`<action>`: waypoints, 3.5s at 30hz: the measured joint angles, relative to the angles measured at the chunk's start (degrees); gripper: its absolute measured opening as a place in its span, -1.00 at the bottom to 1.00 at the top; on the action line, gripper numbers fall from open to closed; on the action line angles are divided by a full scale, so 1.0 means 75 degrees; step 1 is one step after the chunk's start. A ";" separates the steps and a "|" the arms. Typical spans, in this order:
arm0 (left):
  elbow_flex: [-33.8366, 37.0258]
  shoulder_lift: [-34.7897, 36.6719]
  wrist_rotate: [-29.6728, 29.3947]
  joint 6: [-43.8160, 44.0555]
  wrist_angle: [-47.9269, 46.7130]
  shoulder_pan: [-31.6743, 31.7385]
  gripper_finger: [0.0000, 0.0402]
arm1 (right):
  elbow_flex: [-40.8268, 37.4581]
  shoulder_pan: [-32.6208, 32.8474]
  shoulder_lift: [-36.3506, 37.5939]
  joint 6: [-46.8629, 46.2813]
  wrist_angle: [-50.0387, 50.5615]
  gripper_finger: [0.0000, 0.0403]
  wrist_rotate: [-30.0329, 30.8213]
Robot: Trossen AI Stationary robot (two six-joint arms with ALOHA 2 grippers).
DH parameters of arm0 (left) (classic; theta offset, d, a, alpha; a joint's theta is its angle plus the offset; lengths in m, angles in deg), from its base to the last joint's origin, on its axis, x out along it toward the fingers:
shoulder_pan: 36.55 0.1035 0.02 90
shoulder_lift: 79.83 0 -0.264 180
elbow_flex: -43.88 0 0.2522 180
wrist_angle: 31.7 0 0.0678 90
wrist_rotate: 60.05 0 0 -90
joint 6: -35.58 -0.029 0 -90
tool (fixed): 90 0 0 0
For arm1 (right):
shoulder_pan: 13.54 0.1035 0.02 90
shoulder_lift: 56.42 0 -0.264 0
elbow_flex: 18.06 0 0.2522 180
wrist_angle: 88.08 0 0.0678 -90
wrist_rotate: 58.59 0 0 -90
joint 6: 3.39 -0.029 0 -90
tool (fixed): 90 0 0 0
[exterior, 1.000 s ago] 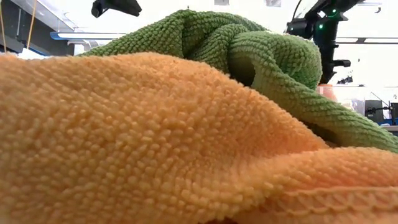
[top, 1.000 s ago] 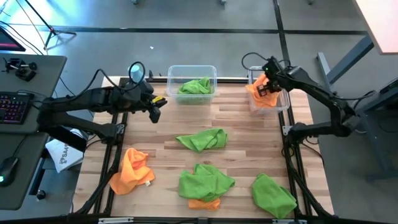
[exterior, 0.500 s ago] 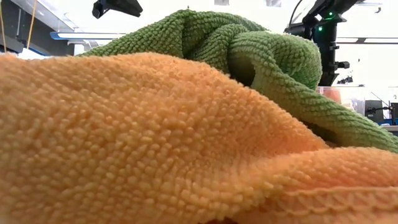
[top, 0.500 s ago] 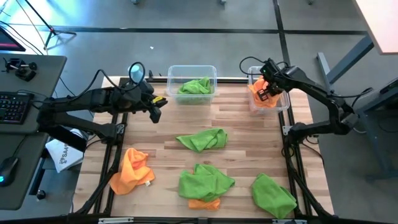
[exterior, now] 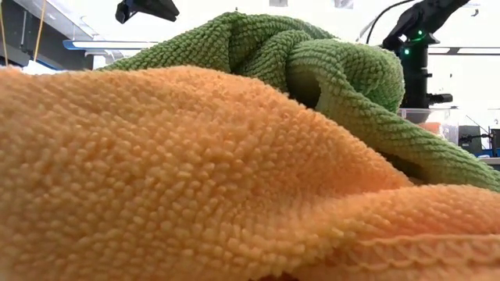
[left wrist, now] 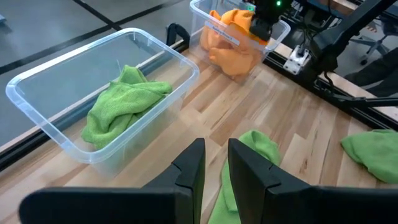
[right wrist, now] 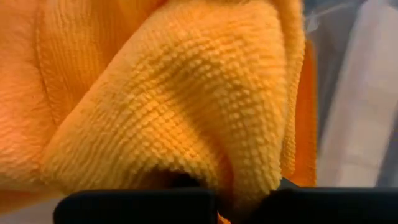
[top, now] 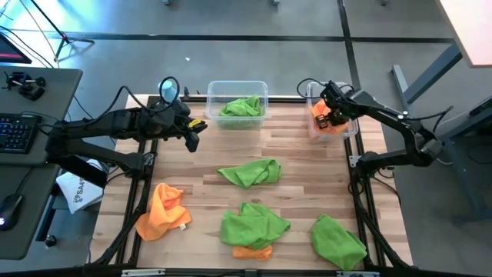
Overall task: Sort microfiber towel by color & place in baskets
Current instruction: Put the orange towel into the right transparent bin, then put the green towel into the left transparent bin
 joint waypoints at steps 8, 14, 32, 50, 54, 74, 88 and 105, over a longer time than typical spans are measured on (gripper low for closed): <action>0.0000 0.0000 0.0000 -0.0070 -0.0003 0.0003 -0.71 | -0.0214 0.0026 0.0178 -0.0491 -0.0276 -0.98 0.0002; 0.0000 0.0000 0.0003 -0.0064 -0.0003 0.0003 -0.71 | -0.0213 0.0023 0.0697 -0.0706 -0.0289 -0.72 -0.0188; -0.0003 0.0000 0.0006 -0.0134 -0.0006 0.0003 -0.71 | 0.1383 0.0062 0.2396 -0.1205 0.0923 -0.50 -0.0710; -0.0003 0.0000 0.0324 -0.0486 -0.0076 0.0003 -0.71 | 0.1406 0.5048 0.2619 -0.3614 0.0691 -0.99 0.1024; -0.0003 0.0000 0.0523 -0.0897 -0.0073 0.0003 -0.71 | 0.1403 0.6177 0.2601 -0.3639 0.0414 -1.00 0.1275; -0.0003 0.0283 0.1184 -0.1598 -0.0993 -0.0837 -0.71 | 0.1447 0.7958 -0.1285 -0.0997 -0.4965 -1.00 0.0409; 0.0020 0.0448 0.0784 -0.1260 -0.1157 -0.1980 -0.71 | 0.4111 0.7030 -0.3908 0.1199 -0.2357 -0.73 -0.0940; 0.2723 0.2316 0.0421 -0.0237 0.0757 -0.2801 -0.71 | 0.4726 0.7032 -0.5943 0.2630 -0.1222 -0.41 -0.2016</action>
